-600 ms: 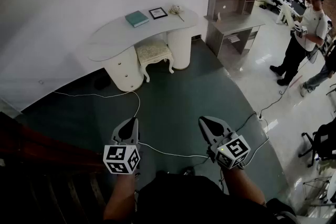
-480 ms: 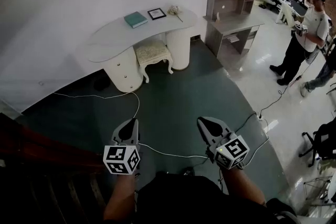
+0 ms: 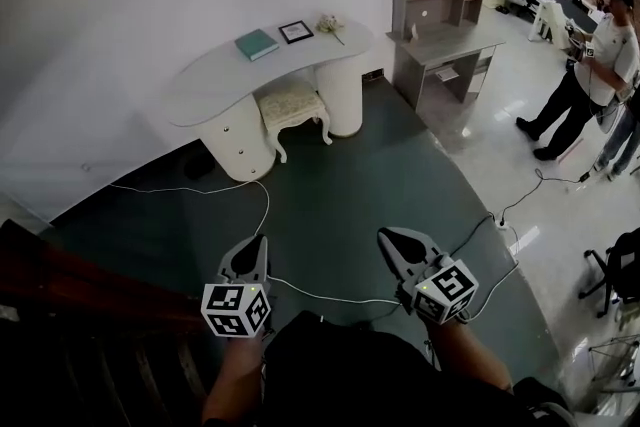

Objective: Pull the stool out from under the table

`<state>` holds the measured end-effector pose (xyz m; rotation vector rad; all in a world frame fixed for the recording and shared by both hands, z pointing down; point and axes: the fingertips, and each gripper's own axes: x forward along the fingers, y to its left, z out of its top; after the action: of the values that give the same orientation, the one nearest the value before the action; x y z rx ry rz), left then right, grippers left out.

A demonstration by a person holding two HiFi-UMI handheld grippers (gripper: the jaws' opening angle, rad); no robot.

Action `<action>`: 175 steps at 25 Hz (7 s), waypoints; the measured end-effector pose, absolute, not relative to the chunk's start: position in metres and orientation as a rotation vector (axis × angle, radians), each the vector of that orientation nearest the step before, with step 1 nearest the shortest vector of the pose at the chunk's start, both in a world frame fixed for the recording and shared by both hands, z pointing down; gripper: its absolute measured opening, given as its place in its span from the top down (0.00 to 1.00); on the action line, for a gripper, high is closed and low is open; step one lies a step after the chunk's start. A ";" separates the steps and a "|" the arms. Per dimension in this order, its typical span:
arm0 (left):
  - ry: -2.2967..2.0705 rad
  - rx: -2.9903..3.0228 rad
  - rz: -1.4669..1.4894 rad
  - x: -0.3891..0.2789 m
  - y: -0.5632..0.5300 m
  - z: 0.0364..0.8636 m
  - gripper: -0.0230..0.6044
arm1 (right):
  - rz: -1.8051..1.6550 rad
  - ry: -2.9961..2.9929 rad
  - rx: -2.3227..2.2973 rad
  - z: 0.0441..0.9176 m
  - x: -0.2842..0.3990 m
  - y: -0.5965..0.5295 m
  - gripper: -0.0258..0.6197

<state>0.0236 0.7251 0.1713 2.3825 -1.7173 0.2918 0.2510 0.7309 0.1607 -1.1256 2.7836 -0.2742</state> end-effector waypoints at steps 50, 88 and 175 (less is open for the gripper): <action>-1.565 2.337 0.248 -0.177 0.403 0.199 0.95 | -0.584 2.825 -1.307 0.178 0.069 0.403 0.95; -1.673 1.999 0.307 -0.160 0.060 0.281 0.95 | -0.859 3.189 -0.858 0.264 0.030 0.018 0.95; -1.681 1.852 0.932 -0.252 -0.182 0.822 0.50 | -0.361 3.750 -1.281 0.824 0.029 -0.306 0.48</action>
<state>-0.2522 -0.1819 0.8215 1.8518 -1.6811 0.9315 0.0292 -0.3060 0.8238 -1.2805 3.7497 -0.3614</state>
